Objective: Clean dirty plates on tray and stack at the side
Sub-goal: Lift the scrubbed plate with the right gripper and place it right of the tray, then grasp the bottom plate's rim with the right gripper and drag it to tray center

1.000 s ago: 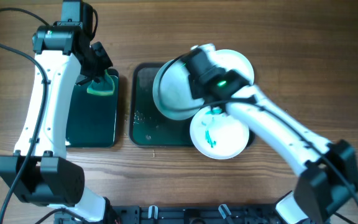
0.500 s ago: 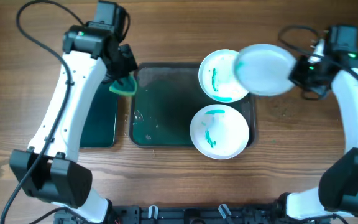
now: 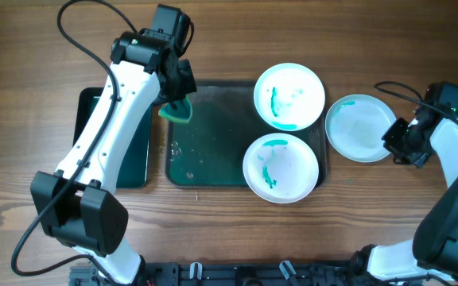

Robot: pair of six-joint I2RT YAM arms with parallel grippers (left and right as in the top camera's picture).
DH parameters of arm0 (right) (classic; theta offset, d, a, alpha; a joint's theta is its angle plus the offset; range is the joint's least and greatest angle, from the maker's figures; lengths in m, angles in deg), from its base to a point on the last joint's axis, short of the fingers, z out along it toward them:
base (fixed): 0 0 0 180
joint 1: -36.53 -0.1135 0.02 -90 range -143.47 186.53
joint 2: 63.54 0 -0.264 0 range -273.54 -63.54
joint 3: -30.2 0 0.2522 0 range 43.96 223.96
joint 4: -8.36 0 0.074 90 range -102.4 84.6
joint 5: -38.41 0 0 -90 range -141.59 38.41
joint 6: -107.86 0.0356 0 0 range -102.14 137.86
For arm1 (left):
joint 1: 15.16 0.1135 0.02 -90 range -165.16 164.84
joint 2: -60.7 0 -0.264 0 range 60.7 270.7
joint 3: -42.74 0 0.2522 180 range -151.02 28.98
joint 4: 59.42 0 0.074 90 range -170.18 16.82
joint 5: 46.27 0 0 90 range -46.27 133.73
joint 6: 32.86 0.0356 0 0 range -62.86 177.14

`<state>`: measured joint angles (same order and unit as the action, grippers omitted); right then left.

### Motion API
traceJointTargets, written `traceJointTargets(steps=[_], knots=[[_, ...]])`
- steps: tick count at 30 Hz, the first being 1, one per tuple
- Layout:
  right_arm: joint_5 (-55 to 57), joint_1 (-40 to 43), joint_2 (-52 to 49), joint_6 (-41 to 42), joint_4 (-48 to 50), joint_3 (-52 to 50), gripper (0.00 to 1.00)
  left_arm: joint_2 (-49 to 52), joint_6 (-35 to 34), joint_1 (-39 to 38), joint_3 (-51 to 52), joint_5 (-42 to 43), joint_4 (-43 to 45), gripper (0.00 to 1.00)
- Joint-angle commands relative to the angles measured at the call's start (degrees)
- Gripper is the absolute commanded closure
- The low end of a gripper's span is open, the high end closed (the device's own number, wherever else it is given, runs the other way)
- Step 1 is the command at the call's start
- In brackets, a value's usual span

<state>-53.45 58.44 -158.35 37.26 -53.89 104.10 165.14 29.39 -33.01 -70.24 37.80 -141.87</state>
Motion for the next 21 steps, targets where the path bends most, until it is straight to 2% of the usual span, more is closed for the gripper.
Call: traceJointTargets(steps=[1, 4, 6, 11, 21], knots=[[-12.31, -0.70, 1.18, -5.66, -9.01, 10.49, 0.77, 0.26, -0.96, -0.04, 0.00, 0.52, 0.42, 0.96], [-23.43, -4.15, 1.60, -13.64, -14.80, 12.81, 0.76, 0.26, -0.96, -0.04, 0.00, 0.52, 0.42, 0.96], [-23.67, -9.90, 1.60, -17.57, -16.94, 10.88, 0.76, 0.26, -0.96, -0.07, 0.00, 0.55, 0.33, 0.96], [-19.10, -19.06, 1.57, -14.86, -11.28, 1.09, 0.76, 0.26, -0.68, -0.07, 0.00, 0.52, 0.35, 0.96], [-17.70, -23.47, 1.55, -13.25, 0.92, -11.43, 0.77, 0.26, 0.33, -0.04, 0.00, 0.52, 0.39, 0.96]])
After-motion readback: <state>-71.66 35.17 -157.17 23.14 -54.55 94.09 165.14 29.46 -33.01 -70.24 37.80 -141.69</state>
